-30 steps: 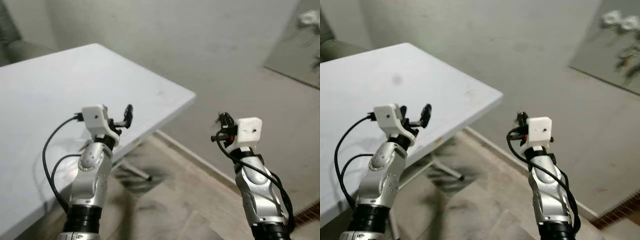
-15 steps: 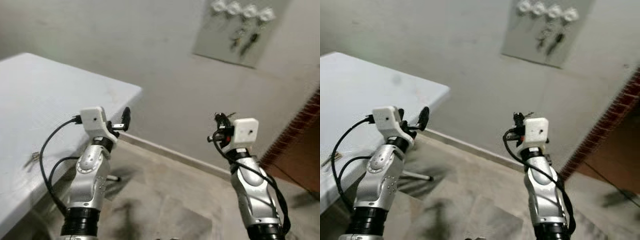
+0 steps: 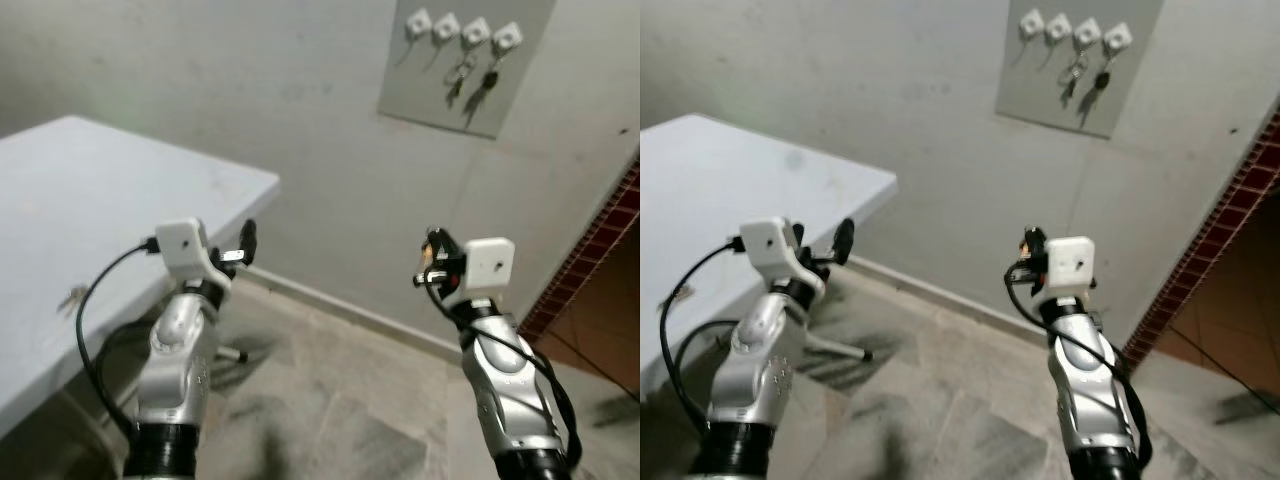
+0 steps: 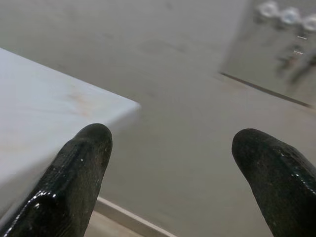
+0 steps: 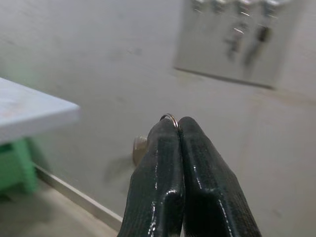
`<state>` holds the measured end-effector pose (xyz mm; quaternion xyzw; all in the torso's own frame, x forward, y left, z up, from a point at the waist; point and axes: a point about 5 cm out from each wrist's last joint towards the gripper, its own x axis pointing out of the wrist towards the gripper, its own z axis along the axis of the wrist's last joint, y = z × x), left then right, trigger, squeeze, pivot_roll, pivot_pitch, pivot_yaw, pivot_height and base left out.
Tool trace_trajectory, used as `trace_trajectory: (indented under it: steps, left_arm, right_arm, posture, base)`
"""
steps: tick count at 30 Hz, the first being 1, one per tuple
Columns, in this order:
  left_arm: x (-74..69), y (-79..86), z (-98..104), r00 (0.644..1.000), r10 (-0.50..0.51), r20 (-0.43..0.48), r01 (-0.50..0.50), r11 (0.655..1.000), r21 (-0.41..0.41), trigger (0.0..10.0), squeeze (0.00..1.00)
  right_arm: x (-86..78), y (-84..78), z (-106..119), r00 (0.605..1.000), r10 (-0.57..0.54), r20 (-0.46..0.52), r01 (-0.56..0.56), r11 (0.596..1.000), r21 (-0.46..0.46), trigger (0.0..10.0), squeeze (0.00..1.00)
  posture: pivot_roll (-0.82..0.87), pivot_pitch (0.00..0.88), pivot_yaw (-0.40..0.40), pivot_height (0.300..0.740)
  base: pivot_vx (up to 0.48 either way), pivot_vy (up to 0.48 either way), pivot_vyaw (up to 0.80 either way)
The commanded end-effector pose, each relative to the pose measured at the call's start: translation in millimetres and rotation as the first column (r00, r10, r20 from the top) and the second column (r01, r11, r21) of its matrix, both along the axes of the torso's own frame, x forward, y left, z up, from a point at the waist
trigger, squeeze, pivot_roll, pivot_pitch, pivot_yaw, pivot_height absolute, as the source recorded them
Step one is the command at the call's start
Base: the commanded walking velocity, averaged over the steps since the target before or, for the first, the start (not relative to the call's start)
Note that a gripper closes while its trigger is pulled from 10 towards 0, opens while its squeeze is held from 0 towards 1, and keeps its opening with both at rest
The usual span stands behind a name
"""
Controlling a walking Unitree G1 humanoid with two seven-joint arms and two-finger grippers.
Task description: Hang keys on a hook
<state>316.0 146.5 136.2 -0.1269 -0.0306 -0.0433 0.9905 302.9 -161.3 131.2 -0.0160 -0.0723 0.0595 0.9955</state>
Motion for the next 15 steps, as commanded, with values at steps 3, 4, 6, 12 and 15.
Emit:
trace_trajectory:
  steps: [3,4,6,12,15]
  left_arm:
    - [0.4,-0.4,6.6,0.999,-0.021,0.027,0.022,1.000,-0.016,10.0,0.00]
    - [0.5,-0.1,6.6,0.999,-0.020,0.026,0.021,1.000,-0.018,10.0,0.00]
    - [0.7,0.4,6.6,1.000,-0.018,0.024,0.019,1.000,-0.021,10.0,0.00]
    - [0.2,1.4,5.7,1.000,-0.010,0.019,0.011,0.999,-0.034,10.0,0.00]
    - [0.5,2.4,3.1,1.000,0.016,-0.004,-0.016,0.999,-0.035,10.0,0.00]
  right_arm:
    - [0.2,-1.1,6.4,1.000,-0.001,0.023,0.001,1.000,0.005,10.0,0.00]
    - [0.1,-1.2,6.3,1.000,-0.001,0.022,0.001,1.000,0.006,10.0,0.00]
    - [-0.3,-1.3,6.2,1.000,-0.001,0.021,0.001,1.000,0.007,10.0,0.00]
    - [-1.6,-2.5,5.0,1.000,0.001,0.013,-0.001,1.000,0.003,10.0,0.00]
    - [-2.0,-2.5,4.6,1.000,0.002,0.008,-0.002,1.000,0.003,10.0,0.00]
  posture:
    - [0.00,0.000,-0.065,0.715]
    - [0.00,0.000,-0.065,0.715]
    - [0.00,0.000,-0.065,0.715]
    - [0.00,0.000,-0.065,0.715]
    - [0.00,0.000,-0.068,0.715]
  base:
    - [0.354,0.000,0.00]
    - [0.390,0.000,0.00]
    - [0.392,0.000,0.00]
    - [0.412,0.000,0.00]
    - [0.136,0.000,0.00]
